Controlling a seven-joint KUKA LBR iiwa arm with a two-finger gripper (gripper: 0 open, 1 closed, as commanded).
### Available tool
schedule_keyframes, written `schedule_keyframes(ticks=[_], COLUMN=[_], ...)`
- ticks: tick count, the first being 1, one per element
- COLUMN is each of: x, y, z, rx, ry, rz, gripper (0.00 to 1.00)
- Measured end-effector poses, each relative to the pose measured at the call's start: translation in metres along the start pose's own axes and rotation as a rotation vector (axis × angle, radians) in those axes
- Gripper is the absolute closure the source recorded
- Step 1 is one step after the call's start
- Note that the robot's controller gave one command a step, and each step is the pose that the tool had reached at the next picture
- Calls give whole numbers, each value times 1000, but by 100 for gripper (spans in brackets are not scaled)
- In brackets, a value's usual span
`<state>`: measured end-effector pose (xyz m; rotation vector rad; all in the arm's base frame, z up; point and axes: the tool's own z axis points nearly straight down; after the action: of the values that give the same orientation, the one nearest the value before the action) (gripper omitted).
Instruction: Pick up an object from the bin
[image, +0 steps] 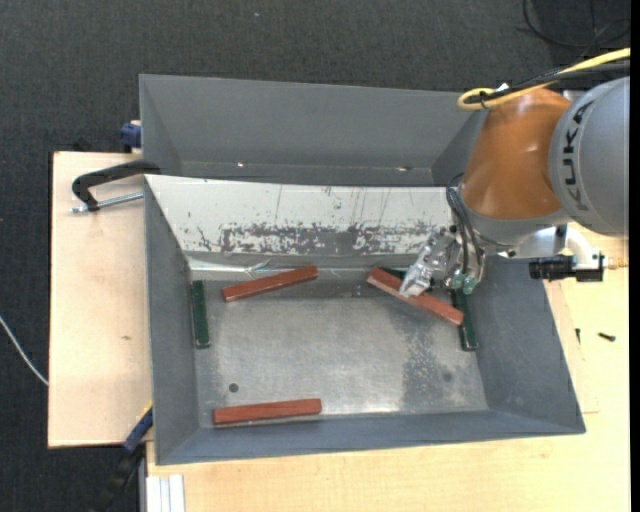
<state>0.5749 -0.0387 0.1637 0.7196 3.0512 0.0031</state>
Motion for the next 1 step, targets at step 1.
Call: schedule_keyframes(ticks=[1], x=[0], y=[0], z=[-11], rx=[-1], ry=[-1], rz=[0], gripper=[100])
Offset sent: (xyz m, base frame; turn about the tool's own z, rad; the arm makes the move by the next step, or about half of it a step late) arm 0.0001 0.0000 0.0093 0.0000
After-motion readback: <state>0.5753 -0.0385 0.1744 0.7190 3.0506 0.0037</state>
